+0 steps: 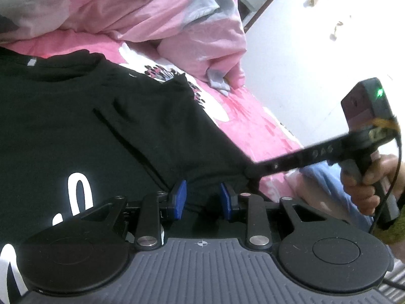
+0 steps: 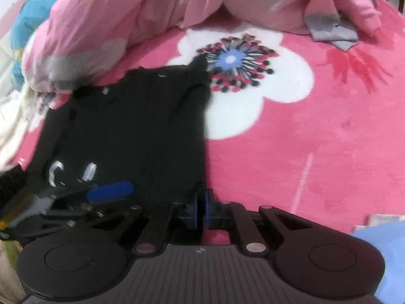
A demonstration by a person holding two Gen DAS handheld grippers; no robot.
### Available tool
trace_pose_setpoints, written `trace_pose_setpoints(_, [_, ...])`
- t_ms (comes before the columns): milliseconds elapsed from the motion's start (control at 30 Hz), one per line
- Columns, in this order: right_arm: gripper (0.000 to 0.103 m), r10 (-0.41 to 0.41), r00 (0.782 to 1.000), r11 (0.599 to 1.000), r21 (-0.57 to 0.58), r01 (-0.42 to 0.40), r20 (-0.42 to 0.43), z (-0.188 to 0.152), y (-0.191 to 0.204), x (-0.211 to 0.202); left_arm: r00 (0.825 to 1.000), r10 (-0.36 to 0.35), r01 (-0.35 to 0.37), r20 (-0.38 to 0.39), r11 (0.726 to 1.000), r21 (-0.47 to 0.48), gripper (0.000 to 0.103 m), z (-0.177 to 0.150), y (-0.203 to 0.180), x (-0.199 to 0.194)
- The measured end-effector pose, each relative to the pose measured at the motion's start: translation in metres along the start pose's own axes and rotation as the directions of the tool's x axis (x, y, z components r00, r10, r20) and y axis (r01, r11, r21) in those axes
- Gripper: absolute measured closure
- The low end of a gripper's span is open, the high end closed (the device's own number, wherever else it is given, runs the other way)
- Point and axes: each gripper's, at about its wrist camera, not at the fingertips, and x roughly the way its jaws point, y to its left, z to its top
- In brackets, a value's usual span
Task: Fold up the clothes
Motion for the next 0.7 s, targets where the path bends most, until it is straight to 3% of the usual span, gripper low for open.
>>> trace_pose_setpoints(100, [0.097, -0.089, 0.996, 0.994, -0.07, 0.089, 0.003, -0.006, 0.004, 0.001, 1.0, 0.0, 0.0, -0.001, 1.0, 0.007, 0.073, 0.0, 0.0, 0.0])
trace_pose_setpoints(233, [0.07, -0.224, 0.974, 0.962, -0.153, 0.225, 0.023, -0.009, 0.012, -0.005, 1.0, 0.001, -0.001, 0.0, 1.0, 0.016, 0.071, 0.0, -0.001, -0.001])
trace_pose_setpoints(300, [0.07, -0.323, 0.946, 0.929, -0.175, 0.325, 0.04, -0.007, 0.01, -0.009, 1.0, 0.002, -0.002, -0.001, 1.0, 0.019, 0.07, 0.0, -0.002, -0.001])
trace_pose_setpoints(333, [0.071, -0.333, 0.941, 0.925, -0.17, 0.339, 0.064, -0.003, 0.008, -0.013, 1.0, 0.003, -0.003, -0.001, 1.0, 0.021, 0.07, 0.0, -0.002, -0.001])
trace_pose_setpoints(400, [0.072, -0.283, 0.952, 0.942, -0.152, 0.298, 0.112, 0.01, 0.011, -0.019, 1.0, 0.005, -0.004, -0.002, 1.0, 0.021, 0.07, 0.0, -0.002, -0.001])
trace_pose_setpoints(533, [0.073, -0.162, 0.963, 0.947, -0.239, 0.213, 0.213, 0.038, 0.042, -0.008, 1.0, 0.003, -0.003, -0.003, 1.0, 0.018, 0.07, 0.0, -0.002, -0.001])
trace_pose_setpoints(700, [0.082, -0.073, 0.973, 0.925, -0.35, 0.148, 0.219, 0.074, 0.066, 0.035, 1.0, -0.001, 0.001, -0.001, 1.0, 0.015, 0.07, -0.001, -0.002, -0.002])
